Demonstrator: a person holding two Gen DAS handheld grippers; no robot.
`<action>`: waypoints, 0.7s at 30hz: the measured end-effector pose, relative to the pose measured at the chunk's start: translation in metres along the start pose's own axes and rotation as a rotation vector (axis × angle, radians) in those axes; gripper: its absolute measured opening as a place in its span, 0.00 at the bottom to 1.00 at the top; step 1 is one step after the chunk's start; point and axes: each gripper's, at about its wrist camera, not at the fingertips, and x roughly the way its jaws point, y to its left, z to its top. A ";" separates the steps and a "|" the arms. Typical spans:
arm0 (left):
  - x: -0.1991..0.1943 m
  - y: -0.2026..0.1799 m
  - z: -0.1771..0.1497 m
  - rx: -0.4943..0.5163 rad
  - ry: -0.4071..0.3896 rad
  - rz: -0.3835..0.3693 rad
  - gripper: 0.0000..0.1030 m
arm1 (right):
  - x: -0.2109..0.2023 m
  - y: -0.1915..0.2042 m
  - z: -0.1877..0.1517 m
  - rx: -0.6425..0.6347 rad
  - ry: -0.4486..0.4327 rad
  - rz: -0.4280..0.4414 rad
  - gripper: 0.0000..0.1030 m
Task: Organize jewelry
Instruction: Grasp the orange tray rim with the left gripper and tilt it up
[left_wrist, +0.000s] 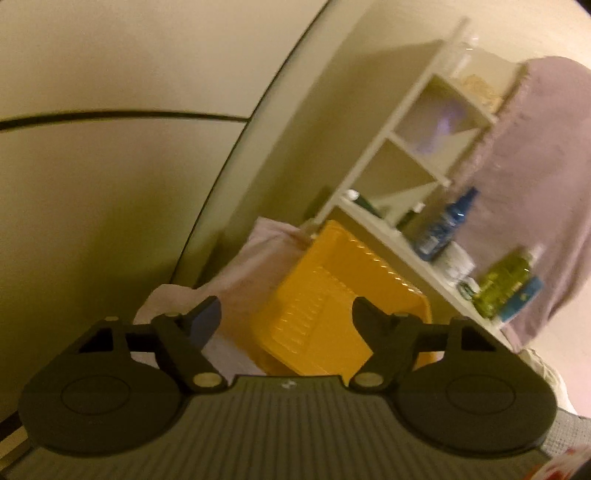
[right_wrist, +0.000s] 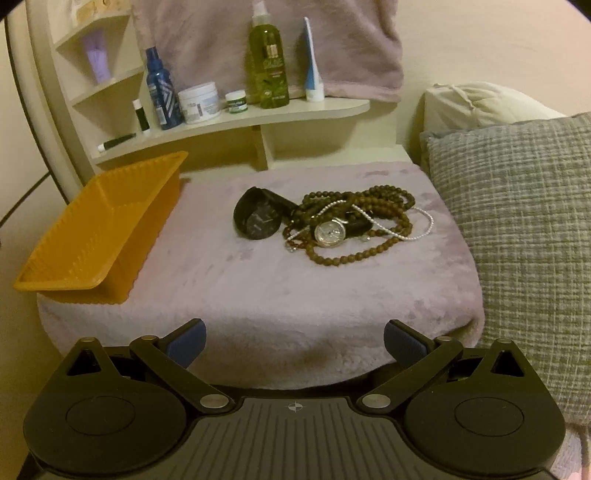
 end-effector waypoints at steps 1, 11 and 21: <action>0.008 0.005 0.001 -0.016 0.012 -0.006 0.62 | 0.002 0.001 0.001 -0.003 -0.003 -0.002 0.99; 0.056 0.021 -0.007 -0.087 0.105 -0.097 0.29 | 0.014 -0.003 0.023 0.038 -0.097 -0.048 0.99; 0.069 0.022 -0.010 -0.113 0.134 -0.116 0.10 | 0.029 -0.004 0.027 0.022 -0.065 -0.091 0.99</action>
